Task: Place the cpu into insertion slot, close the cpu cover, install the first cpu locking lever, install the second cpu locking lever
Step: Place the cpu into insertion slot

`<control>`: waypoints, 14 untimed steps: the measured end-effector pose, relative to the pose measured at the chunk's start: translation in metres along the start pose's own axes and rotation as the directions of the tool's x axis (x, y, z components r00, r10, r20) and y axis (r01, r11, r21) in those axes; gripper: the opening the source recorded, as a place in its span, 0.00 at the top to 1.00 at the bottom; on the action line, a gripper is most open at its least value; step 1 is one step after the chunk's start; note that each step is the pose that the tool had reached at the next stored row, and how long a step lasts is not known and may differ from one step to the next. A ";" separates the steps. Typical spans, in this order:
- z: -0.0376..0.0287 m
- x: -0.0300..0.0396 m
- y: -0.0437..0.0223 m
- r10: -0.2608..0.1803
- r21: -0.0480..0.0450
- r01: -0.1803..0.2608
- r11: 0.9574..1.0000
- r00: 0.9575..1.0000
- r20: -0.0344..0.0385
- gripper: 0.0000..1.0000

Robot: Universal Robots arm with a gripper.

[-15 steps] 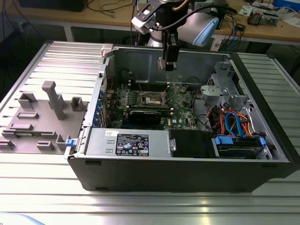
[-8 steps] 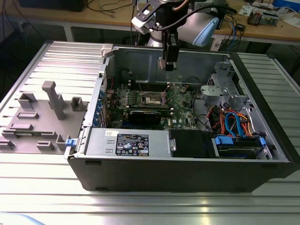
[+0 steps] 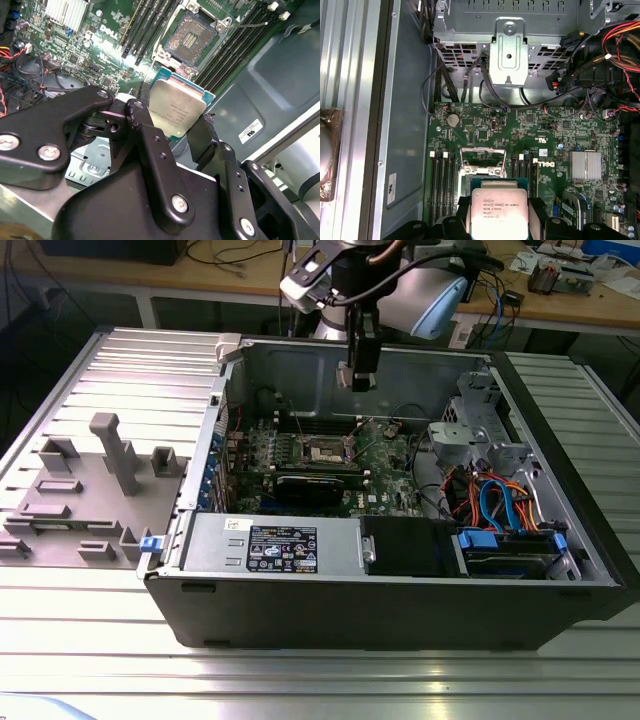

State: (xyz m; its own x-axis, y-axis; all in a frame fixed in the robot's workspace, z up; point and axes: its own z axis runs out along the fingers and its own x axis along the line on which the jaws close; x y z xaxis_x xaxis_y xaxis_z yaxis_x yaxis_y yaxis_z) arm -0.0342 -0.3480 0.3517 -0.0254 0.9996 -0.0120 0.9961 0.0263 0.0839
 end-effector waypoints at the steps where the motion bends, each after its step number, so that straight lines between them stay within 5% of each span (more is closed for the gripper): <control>1: 0.0011 0.0001 -0.0003 0.005 0.000 -0.005 1.000 1.000 0.000 0.46; 8: 0.0146 0.0003 -0.0041 0.016 0.000 -0.016 1.000 1.000 0.001 0.46; 14: 0.0179 0.0004 -0.0071 0.017 0.000 -0.017 1.000 1.000 0.002 0.46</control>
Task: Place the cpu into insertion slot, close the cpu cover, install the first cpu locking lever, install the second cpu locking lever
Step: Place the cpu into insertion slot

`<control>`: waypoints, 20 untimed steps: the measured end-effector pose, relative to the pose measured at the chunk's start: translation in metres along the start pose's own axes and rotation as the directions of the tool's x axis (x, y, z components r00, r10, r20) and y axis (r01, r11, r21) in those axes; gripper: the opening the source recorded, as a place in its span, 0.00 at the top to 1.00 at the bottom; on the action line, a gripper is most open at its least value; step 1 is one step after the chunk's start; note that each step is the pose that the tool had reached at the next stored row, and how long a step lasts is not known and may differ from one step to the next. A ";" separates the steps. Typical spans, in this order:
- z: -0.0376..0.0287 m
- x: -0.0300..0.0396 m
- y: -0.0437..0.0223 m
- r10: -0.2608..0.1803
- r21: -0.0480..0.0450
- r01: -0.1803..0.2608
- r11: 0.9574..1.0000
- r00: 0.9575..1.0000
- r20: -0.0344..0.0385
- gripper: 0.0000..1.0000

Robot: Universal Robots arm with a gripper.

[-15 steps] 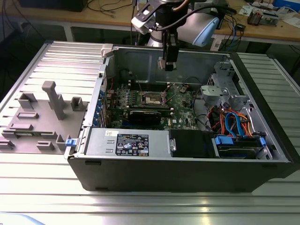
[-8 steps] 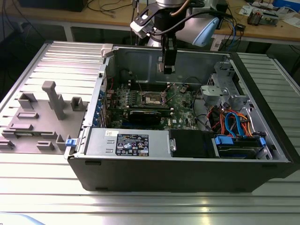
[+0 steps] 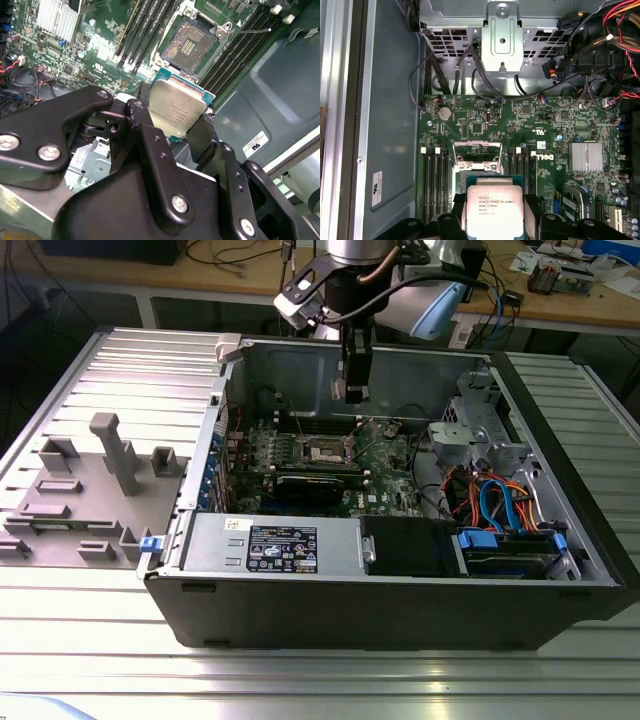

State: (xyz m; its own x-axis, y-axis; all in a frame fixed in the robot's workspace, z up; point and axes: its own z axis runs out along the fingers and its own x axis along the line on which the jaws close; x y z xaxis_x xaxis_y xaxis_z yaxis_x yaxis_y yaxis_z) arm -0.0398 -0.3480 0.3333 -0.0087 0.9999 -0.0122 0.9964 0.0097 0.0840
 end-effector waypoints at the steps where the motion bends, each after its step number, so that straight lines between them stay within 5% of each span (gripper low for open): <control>1: 0.0002 0.0000 -0.0002 0.000 0.000 0.000 1.000 1.000 0.000 0.46; 20: 0.0027 0.0001 -0.0043 0.000 0.000 0.000 1.000 1.000 0.000 0.46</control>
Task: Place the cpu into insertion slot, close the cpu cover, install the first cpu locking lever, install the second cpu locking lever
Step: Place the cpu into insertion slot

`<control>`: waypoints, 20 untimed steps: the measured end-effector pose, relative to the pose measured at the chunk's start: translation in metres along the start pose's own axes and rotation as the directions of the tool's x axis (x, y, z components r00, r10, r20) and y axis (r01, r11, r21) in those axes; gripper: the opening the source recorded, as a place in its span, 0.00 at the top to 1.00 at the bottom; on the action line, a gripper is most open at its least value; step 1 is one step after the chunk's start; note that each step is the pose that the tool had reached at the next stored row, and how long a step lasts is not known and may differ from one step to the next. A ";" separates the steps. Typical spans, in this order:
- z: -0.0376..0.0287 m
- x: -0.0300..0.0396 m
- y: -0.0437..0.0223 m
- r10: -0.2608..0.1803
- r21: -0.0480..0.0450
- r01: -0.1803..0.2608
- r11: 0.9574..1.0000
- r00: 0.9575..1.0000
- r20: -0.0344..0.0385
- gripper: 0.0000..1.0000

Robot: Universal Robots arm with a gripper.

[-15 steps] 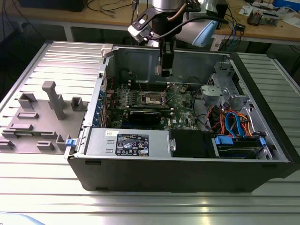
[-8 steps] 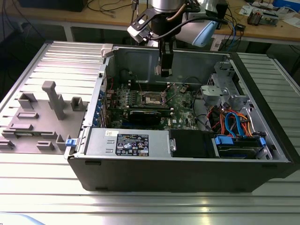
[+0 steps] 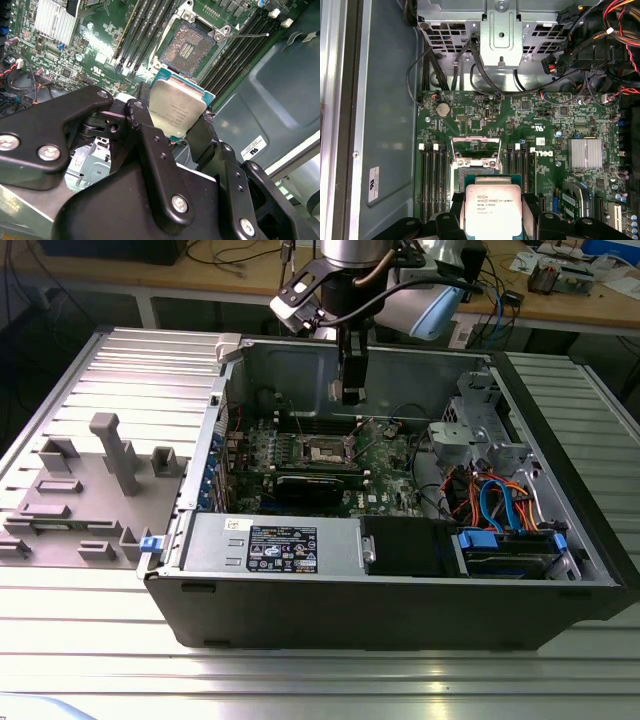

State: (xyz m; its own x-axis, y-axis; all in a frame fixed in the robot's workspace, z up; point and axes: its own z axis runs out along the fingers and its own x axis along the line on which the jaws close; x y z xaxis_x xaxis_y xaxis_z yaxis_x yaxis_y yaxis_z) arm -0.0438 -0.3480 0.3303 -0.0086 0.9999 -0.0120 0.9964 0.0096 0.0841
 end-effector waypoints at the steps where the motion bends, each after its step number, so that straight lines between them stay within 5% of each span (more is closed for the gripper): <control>1: 0.0000 0.0000 0.0000 0.000 0.000 0.000 1.000 1.000 0.000 0.46; 8: 0.0004 0.0000 0.0000 0.000 0.000 0.000 1.000 1.000 0.000 0.46; 20: 0.0135 0.0003 -0.0072 0.015 -0.007 -0.015 1.000 1.000 0.001 0.46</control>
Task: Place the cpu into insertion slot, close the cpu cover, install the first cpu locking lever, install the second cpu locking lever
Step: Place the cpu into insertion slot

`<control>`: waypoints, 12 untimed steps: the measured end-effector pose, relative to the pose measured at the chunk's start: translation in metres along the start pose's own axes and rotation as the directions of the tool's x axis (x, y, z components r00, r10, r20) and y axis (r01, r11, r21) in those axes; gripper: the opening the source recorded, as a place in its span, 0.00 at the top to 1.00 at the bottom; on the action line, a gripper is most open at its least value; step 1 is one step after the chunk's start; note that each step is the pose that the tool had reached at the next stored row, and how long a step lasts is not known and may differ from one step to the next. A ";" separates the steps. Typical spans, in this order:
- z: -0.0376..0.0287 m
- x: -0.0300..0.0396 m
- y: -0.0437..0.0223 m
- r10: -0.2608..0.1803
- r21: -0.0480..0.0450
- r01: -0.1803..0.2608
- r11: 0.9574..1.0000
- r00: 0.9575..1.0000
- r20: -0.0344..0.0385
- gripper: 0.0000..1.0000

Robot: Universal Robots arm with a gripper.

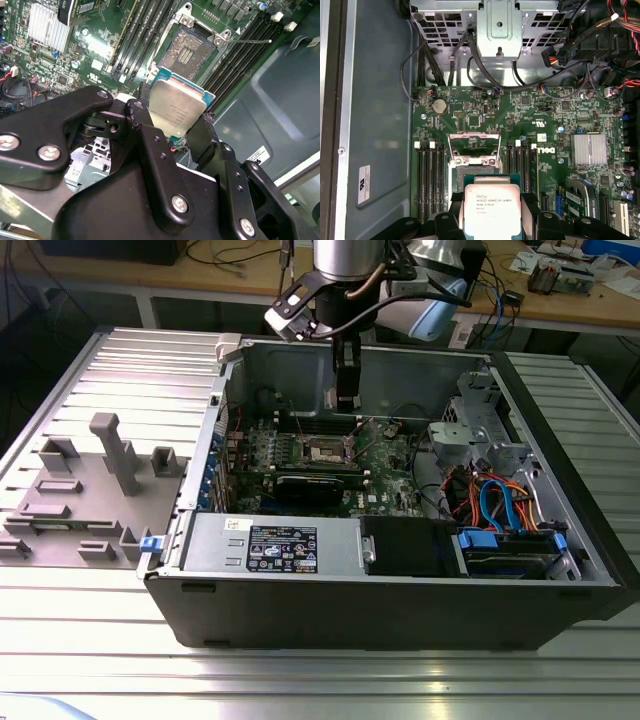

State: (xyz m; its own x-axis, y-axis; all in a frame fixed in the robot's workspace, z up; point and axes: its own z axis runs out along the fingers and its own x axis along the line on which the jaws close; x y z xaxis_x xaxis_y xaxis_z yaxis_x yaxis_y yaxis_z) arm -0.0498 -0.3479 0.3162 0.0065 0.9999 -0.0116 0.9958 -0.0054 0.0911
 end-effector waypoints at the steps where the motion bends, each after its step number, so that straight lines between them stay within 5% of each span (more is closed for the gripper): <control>1: 0.0001 0.0000 -0.0001 0.000 0.000 0.000 1.000 1.000 0.000 0.46; 12: 0.0007 0.0000 -0.0026 0.000 0.000 0.000 1.000 1.000 0.000 0.46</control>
State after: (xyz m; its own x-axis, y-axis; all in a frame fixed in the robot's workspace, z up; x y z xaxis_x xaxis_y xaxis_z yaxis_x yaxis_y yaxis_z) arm -0.0523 -0.3479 0.3152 0.0067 0.9999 -0.0114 0.9958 -0.0056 0.0913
